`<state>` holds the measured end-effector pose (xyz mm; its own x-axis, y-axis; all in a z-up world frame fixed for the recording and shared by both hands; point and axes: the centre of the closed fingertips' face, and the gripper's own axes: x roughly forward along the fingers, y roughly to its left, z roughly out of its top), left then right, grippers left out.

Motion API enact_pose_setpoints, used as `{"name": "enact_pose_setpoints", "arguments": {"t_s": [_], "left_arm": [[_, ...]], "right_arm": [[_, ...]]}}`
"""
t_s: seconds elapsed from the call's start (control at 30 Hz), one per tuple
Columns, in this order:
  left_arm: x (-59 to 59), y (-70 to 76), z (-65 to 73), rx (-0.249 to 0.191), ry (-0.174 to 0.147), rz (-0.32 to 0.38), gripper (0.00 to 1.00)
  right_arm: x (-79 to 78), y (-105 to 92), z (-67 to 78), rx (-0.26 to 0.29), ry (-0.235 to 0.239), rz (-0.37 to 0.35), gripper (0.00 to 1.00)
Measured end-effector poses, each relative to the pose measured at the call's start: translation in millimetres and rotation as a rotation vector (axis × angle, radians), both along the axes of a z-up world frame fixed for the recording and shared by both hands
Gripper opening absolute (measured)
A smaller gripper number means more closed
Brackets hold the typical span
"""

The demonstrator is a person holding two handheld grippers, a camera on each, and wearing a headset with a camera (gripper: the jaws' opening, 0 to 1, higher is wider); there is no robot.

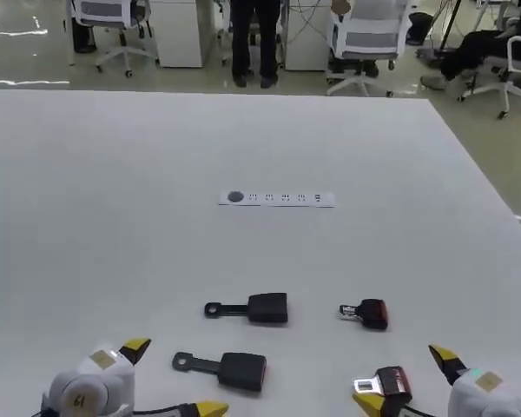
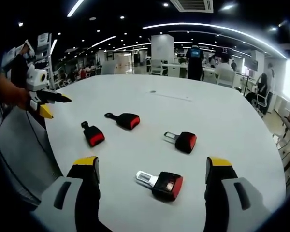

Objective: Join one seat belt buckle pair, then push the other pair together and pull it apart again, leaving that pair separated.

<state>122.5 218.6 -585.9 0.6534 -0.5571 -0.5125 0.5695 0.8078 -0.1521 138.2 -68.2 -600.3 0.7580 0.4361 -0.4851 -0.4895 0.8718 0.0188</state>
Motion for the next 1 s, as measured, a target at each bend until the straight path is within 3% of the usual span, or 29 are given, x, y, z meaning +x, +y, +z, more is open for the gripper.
{"name": "enact_pose_setpoints", "arguments": {"t_s": [0.6,1.0], "left_arm": [[14.7,-15.5,-18.7,0.02,0.027,-0.063,0.97],[18.1,-24.2,-33.9,0.038,0.069,-0.133,0.93]], "right_arm": [[11.5,2.2,-13.8,-0.018,0.043,0.039,0.9],[15.7,9.0,-28.3,-0.034,0.087,0.112,0.89]]}}
